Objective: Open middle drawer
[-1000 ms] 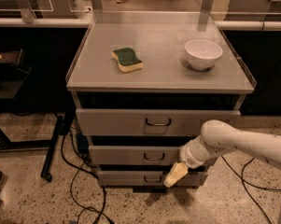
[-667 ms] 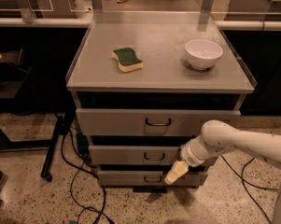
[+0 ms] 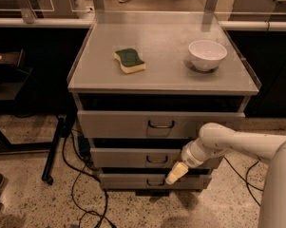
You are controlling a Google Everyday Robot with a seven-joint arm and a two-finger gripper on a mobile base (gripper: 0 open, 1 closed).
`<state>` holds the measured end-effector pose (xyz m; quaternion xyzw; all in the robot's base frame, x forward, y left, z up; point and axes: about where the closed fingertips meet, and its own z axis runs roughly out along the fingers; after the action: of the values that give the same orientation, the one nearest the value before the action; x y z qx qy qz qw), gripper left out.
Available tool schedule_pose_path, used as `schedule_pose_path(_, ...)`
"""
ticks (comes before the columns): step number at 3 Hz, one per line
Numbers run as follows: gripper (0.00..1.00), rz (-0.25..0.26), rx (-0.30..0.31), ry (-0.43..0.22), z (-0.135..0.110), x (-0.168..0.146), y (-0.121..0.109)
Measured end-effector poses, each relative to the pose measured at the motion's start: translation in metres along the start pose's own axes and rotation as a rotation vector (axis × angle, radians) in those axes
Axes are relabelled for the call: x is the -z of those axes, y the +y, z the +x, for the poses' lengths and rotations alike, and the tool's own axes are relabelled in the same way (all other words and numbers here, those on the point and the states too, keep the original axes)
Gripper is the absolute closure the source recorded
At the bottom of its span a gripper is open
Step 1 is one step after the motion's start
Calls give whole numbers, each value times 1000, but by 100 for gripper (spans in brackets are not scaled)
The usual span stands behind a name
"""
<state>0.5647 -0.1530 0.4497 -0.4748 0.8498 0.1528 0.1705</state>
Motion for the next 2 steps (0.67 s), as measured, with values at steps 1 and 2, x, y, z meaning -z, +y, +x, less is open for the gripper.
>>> schedule_pose_path(1,0,3,22,-2,-9,-4,-2)
schedule_pose_path(2,0,5,40,3,-13,-7,-4)
